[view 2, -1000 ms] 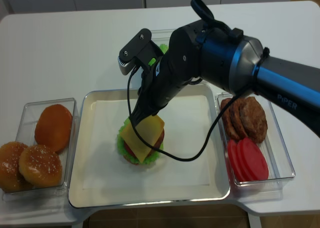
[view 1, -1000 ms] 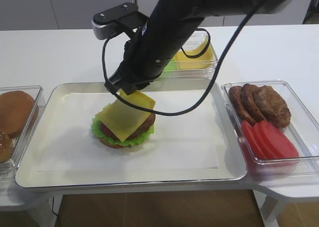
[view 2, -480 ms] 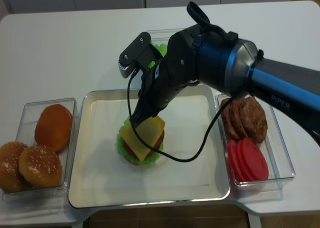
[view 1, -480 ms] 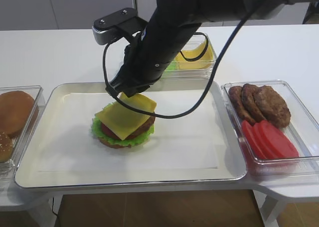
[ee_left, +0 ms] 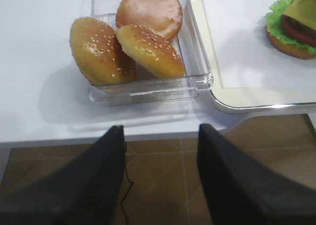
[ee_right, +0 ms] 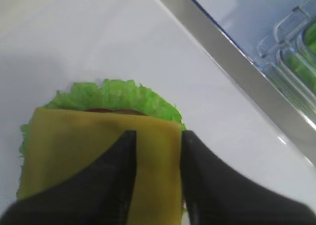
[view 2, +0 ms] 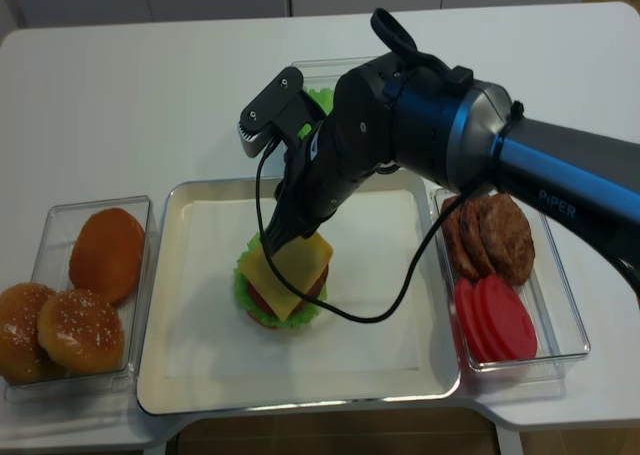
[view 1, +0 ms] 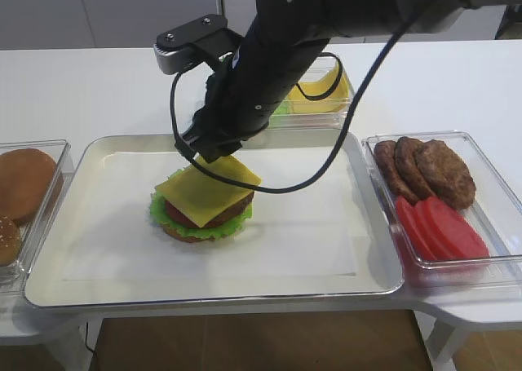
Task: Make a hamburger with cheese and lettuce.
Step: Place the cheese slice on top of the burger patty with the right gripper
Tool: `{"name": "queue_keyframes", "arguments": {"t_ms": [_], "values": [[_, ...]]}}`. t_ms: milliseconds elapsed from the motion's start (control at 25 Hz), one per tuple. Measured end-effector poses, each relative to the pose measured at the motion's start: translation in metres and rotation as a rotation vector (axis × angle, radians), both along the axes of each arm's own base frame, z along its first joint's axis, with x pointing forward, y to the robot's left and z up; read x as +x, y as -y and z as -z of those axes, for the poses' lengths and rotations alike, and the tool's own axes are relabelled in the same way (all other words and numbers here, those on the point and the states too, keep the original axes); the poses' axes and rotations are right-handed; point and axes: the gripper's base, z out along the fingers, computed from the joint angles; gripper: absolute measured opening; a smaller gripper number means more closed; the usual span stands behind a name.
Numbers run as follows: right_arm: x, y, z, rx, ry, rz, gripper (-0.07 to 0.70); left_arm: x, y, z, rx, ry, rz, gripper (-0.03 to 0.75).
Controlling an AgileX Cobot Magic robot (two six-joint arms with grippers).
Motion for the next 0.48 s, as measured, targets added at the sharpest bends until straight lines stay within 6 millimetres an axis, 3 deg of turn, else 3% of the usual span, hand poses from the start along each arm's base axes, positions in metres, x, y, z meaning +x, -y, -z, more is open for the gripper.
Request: {"name": "queue_keyframes", "arguments": {"t_ms": [320,480], "values": [[0.0002,0.0002,0.0001,-0.003,0.002,0.001,0.499,0.0000,0.0000,0.0000,0.000,0.000,0.000,0.358],[-0.0006,0.0026,-0.0027,0.001,-0.019,0.055,0.540,0.0000,0.0000,0.0000,0.000,0.000,0.000,0.358]]}}
